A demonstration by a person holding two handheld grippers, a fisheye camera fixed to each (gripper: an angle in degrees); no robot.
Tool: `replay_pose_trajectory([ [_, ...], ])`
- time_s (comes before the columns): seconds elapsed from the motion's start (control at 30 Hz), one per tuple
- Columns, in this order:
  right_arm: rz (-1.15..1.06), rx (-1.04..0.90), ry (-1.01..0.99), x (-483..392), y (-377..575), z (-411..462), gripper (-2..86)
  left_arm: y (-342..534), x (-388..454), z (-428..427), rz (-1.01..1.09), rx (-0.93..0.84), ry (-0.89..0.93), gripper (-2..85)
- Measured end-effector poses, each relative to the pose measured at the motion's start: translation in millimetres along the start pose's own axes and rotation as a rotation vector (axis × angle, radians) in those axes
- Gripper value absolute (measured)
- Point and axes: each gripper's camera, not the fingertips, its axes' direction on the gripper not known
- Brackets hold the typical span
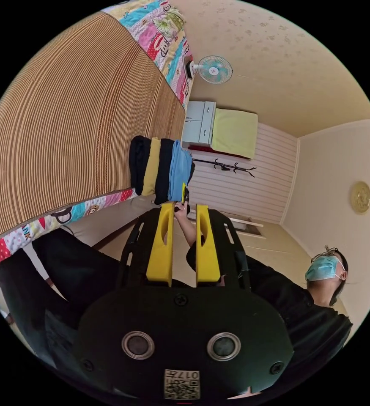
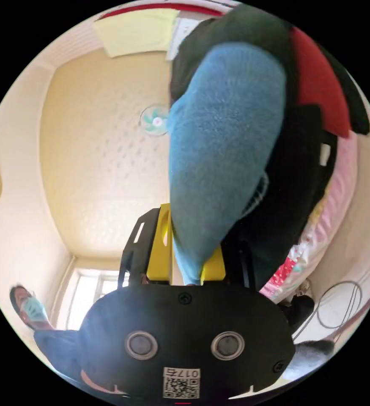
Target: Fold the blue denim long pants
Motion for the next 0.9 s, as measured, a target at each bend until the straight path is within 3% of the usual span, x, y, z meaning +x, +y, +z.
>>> replay_pose_trajectory([
  [0.27, -0.058, 0.015, 0.039, -13.0, 42.0, -49.0, 3.5, 25.9, 36.0, 15.8, -0.013, 0.016, -0.131, 8.1],
  [0.33, -0.002, 0.087, 0.135, -14.3, 61.7, -65.6, 1.7, 33.4, 55.0, 15.7, 0.017, 0.039, -0.208, 7.9],
  [0.43, 0.074, 0.125, 0.496, -38.5, 93.1, -74.8, 0.7, 42.7, 83.3, 8.4, 0.087, 0.068, -0.337, 7.3],
  [0.57, -0.272, 0.036, 0.816, -127.8, 129.5, -25.1, 0.4, 48.0, 127.6, -12.0, 0.243, 0.048, -0.595, 6.1],
  [0.7, -0.692, -0.065, 1.118, -235.9, 160.0, 73.4, 0.3, 65.0, 177.0, -20.2, 0.485, -0.043, -1.141, 4.8],
  [0.77, -0.820, -0.008, 1.044, -273.1, 176.6, 106.3, 0.3, 75.2, 179.7, -17.1, 0.547, -0.110, -1.329, 3.2],
  [0.8, -0.857, -0.001, 0.875, -289.6, 185.5, 121.3, 0.3, 81.8, 173.8, -19.0, 0.541, -0.136, -1.417, 1.9],
  [0.9, -0.806, -0.158, 0.517, -307.7, 195.2, 163.0, 0.2, 98.2, 143.0, -49.1, 0.392, -0.110, -1.436, 0.1],
])
